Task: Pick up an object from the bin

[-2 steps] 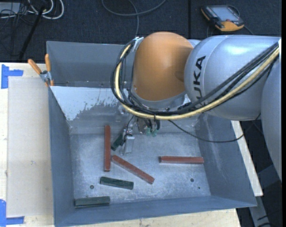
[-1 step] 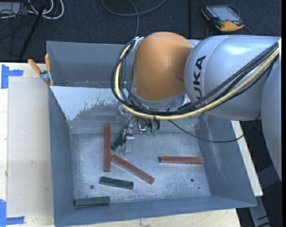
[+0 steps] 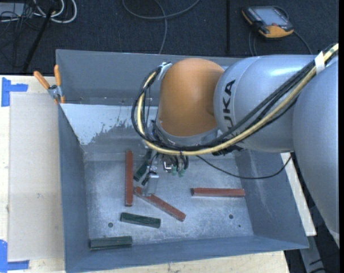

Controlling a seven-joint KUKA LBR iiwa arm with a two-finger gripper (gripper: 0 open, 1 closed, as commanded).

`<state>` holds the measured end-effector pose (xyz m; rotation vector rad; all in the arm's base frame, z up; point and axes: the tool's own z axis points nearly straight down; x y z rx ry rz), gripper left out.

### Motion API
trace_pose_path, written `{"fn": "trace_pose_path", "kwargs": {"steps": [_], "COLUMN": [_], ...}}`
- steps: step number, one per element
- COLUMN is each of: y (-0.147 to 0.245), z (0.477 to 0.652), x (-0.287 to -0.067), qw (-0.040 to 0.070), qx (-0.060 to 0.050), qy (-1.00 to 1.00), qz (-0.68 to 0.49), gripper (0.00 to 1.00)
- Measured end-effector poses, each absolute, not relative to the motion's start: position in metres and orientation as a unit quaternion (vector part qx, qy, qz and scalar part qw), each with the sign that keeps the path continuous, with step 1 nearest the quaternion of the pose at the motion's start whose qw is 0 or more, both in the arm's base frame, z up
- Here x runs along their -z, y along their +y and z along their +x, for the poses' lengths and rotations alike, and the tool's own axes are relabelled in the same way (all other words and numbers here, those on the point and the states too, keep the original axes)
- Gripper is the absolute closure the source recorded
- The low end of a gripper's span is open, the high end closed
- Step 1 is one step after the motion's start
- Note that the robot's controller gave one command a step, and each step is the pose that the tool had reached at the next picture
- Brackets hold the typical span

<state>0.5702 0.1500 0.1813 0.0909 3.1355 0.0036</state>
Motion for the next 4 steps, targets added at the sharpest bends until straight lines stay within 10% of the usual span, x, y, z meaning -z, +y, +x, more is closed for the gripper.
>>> {"fn": "trace_pose_path", "kwargs": {"steps": [3,4], "y": [0.145,0.051], "z": [0.538,0.547], "x": [-0.088,-0.072], "qw": [0.0,0.0], "qx": [0.001,0.0], "qy": [0.998,0.955], "qz": [0.064,0.297], "gripper": [0.0,1.0]}}
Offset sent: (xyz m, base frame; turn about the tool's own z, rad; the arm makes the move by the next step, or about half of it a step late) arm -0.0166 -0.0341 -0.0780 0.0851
